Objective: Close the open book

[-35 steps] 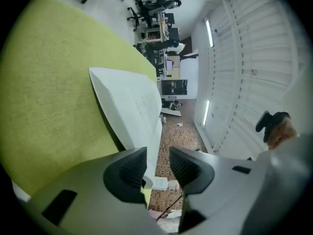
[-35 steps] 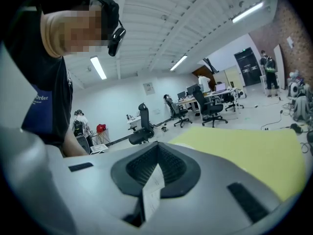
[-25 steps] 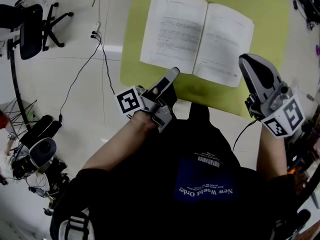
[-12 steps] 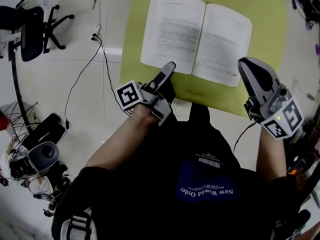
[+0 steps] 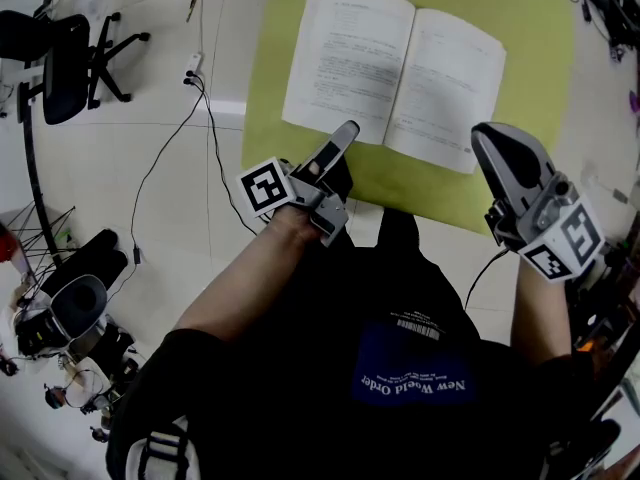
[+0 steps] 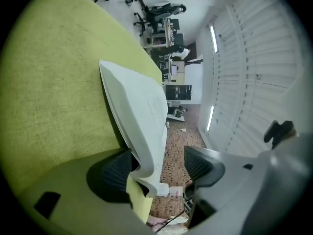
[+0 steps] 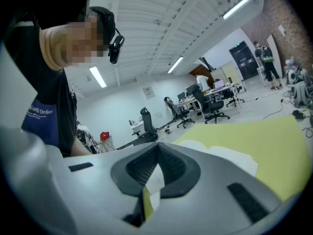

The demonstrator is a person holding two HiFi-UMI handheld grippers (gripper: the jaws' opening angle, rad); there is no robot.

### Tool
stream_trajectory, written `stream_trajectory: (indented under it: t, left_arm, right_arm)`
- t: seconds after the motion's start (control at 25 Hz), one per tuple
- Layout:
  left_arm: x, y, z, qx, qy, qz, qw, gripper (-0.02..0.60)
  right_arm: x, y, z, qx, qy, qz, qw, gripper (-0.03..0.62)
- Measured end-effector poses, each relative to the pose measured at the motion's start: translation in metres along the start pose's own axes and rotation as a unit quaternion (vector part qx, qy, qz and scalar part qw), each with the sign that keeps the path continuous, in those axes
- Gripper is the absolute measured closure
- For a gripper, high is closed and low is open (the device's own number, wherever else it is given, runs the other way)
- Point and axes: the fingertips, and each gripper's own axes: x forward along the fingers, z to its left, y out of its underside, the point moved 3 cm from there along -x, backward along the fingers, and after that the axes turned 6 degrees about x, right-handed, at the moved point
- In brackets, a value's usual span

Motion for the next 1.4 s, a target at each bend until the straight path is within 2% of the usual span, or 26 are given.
stream_trajectory:
  t: [0.08, 0.16, 0.24, 0.28, 0.36, 0.48, 0.56, 0.6, 0.68, 0.72, 0.8, 0.92, 1.0, 1.2, 1.4]
  left_arm:
    - [0.001, -0.001, -0.002, 0.0, 0.006, -0.005, 1.0, 0.256]
    - [0.002, -0.004, -0.001, -0.02, 0.017, -0.018, 0.9995, 0.258]
    - [0.003, -0.009, 0.007, -0.041, 0.012, -0.023, 0.9988, 0.268]
    - [0.004, -0.012, 0.012, -0.048, -0.001, -0.02, 0.9987, 0.302]
    - [0.007, -0.018, 0.02, -0.056, -0.029, -0.011, 0.9979, 0.415]
    - [0.008, -0.022, 0.021, -0.062, -0.027, -0.013, 0.9976, 0.434]
    - [0.005, -0.019, 0.013, -0.041, -0.013, -0.019, 0.9989, 0.466]
    - [0.005, -0.017, 0.006, -0.013, -0.008, -0.018, 0.9997, 0.488]
    - [0.008, -0.016, -0.008, 0.081, -0.015, -0.001, 0.9966, 0.499]
    - [0.01, -0.018, -0.011, 0.14, -0.027, 0.013, 0.9897, 0.5]
    - [0.012, -0.022, -0.015, 0.236, -0.044, 0.036, 0.97, 0.5]
    - [0.015, -0.021, -0.024, 0.336, -0.056, 0.074, 0.9373, 0.5]
    - [0.018, -0.019, -0.031, 0.393, -0.062, 0.1, 0.9121, 0.5]
    - [0.024, -0.009, -0.041, 0.496, -0.077, 0.153, 0.8514, 0.499]
    - [0.03, 0.001, -0.044, 0.566, -0.099, 0.204, 0.7928, 0.494]
  right_arm:
    - [-0.003, 0.001, 0.001, 0.003, 0.001, -0.001, 1.0, 0.609]
    - [-0.005, 0.004, 0.003, 0.008, 0.002, -0.001, 1.0, 0.609]
    - [-0.004, 0.007, 0.005, 0.013, 0.004, 0.0, 1.0, 0.609]
    - [-0.001, 0.007, 0.004, 0.015, 0.005, 0.001, 1.0, 0.609]
    - [0.006, 0.005, 0.002, 0.018, 0.005, 0.002, 1.0, 0.609]
    - [0.009, 0.005, 0.003, 0.018, 0.004, 0.002, 1.0, 0.609]
    - [0.006, 0.008, 0.007, 0.017, 0.004, 0.002, 1.0, 0.609]
    - [0.005, 0.01, 0.008, 0.017, 0.005, 0.002, 1.0, 0.609]
    - [0.004, 0.01, 0.007, 0.018, 0.006, 0.002, 1.0, 0.609]
    - [0.005, 0.009, 0.005, 0.018, 0.007, 0.002, 1.0, 0.609]
    - [0.007, 0.009, 0.003, 0.018, 0.007, 0.003, 1.0, 0.609]
    - [0.011, 0.008, 0.005, 0.015, 0.007, 0.002, 1.0, 0.609]
    - [0.011, 0.004, 0.005, 0.014, 0.009, 0.001, 1.0, 0.609]
    - [0.009, -0.001, 0.004, 0.012, 0.014, -0.003, 1.0, 0.609]
    - [0.008, -0.005, 0.004, 0.007, 0.019, -0.01, 1.0, 0.609]
